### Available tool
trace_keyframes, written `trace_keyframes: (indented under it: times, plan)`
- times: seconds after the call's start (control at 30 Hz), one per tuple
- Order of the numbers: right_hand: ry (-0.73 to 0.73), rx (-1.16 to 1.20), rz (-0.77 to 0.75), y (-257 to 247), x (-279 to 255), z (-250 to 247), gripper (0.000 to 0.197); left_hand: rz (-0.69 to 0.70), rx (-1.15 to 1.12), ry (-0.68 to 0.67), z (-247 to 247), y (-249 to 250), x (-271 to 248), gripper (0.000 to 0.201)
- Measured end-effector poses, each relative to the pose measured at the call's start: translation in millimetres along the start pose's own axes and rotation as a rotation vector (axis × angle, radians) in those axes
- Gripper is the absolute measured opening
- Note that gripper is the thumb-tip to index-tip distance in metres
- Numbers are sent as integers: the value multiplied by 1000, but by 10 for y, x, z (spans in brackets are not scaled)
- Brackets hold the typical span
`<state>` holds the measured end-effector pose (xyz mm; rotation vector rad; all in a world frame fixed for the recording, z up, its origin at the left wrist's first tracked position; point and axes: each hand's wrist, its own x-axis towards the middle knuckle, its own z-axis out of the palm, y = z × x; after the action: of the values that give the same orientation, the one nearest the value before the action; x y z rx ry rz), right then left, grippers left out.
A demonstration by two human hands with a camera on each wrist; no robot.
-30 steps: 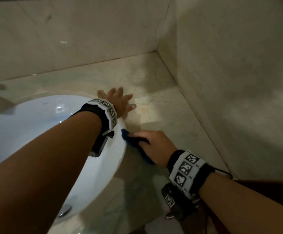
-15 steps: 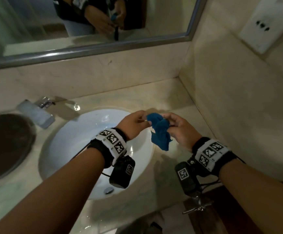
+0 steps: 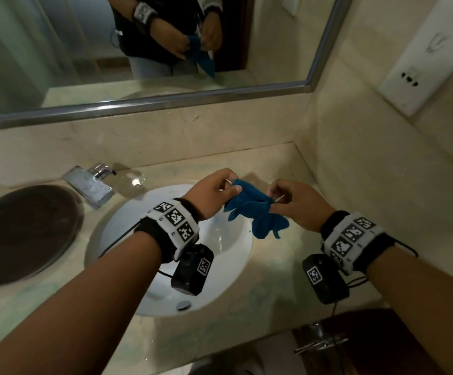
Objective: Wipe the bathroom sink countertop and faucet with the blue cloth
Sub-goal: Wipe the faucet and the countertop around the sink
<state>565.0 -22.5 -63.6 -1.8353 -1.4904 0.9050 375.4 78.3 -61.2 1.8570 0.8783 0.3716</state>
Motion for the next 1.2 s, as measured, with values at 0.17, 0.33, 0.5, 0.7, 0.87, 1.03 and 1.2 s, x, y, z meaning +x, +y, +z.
trace_keyframes:
  times: [0.17,0.33,0.5,0.7,0.87,1.03,1.2]
  plan:
    - [2,-113,10,-48,-39,-167,16,35,2,0,-116,62,11,13]
    - [7,-191,15,-107,-28,-292,10,75,91,39,-186,79,40,9]
    - [-95,-550,-51,-128,57,-252,12,111,58,-7,-161,123,41,17]
    - [25,-69,88,-8,18,-200,13,108,138,-396,-107,165,-108,13]
    - [37,283,78,-25,-39,-183,29,96,98,-206,-1,158,-35,21]
    - [45,324,47,-69,-72,-182,33,126,280,-58,144,256,146,51]
    - [82,393,61,-47,-148,-207,31,107,242,-134,297,287,253,16]
